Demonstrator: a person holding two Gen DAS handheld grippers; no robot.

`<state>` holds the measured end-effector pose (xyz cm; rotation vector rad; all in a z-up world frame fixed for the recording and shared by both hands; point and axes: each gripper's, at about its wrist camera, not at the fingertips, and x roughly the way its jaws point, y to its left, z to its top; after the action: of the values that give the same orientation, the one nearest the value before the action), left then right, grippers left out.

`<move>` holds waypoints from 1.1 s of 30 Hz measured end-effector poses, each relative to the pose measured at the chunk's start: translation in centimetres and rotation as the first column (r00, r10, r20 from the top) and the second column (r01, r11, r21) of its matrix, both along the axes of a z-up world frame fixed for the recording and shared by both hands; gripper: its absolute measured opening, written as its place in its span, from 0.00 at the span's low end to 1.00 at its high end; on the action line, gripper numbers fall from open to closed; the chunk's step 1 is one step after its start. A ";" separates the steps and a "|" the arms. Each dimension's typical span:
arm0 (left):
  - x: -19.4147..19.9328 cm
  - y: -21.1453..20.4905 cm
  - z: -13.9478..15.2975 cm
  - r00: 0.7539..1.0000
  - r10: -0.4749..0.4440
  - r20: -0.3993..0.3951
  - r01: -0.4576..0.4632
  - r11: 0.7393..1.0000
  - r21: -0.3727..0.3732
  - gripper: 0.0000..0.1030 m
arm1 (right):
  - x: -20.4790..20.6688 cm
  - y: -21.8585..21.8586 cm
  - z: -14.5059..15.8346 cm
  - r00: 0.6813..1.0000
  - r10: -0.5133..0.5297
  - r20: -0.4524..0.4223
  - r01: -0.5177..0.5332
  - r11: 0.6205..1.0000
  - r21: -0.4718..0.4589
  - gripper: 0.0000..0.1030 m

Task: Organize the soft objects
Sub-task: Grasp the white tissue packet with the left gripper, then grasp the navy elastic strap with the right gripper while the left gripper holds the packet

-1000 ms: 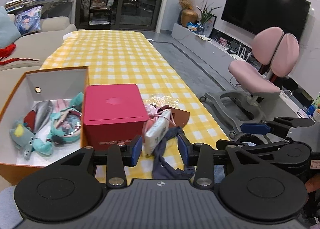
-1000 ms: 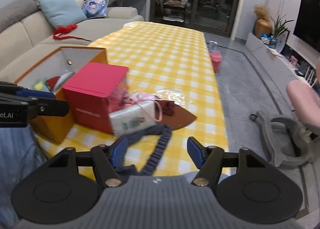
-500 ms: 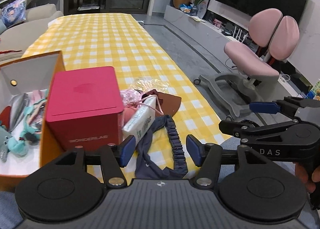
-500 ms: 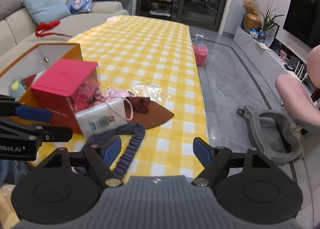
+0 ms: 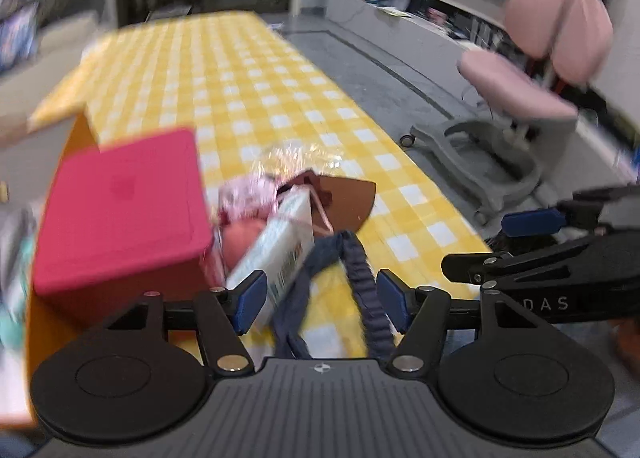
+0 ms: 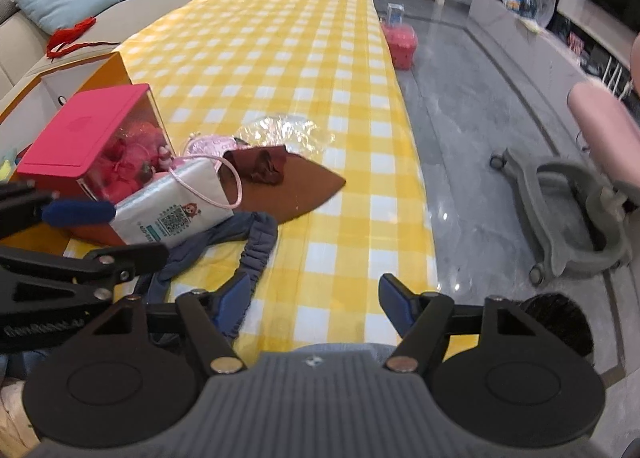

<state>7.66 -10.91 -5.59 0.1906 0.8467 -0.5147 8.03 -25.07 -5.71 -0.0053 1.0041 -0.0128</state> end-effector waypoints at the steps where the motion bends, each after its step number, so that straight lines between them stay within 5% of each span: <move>1: 0.0 -0.6 0.0 0.999 -0.025 0.027 0.023 0.999 0.049 0.67 | 0.2 -0.2 -0.2 1.000 -0.006 -0.010 0.006 1.000 0.013 0.67; 4: 0.6 -2.0 0.1 0.994 -0.077 0.081 0.063 0.986 0.156 0.64 | 0.5 -0.6 -0.7 0.999 -0.015 -0.037 0.016 0.999 0.052 0.65; 10: 3.1 -3.9 -0.7 0.993 -0.111 0.030 0.097 0.951 0.295 0.62 | 0.8 -1.0 -1.2 0.998 -0.022 -0.065 0.028 0.995 0.093 0.61; 14: 4.1 -4.9 -2.1 0.991 -0.131 -0.006 0.124 0.919 0.375 0.47 | 0.9 -1.3 -1.4 0.997 -0.030 -0.077 0.039 0.992 0.118 0.61; 17: 3.8 -5.0 -2.4 0.989 -0.146 -0.015 0.140 0.911 0.388 0.36 | 1.0 -1.6 -1.6 0.996 -0.036 -0.087 0.048 0.989 0.139 0.61; 28: 3.5 -5.7 -4.3 0.978 -0.201 -0.054 0.206 0.897 0.390 0.34 | 1.0 -1.9 -1.8 0.994 -0.047 -0.096 0.064 0.982 0.178 0.60; 33: 3.4 -5.5 -4.5 0.976 -0.210 -0.049 0.213 0.895 0.392 0.13 | 1.1 -2.0 -1.9 0.994 -0.045 -0.104 0.064 0.981 0.185 0.60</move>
<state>11.09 -16.45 -10.06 0.6605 0.9356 -0.5429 9.18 -27.05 -7.61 0.1968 1.1014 0.0324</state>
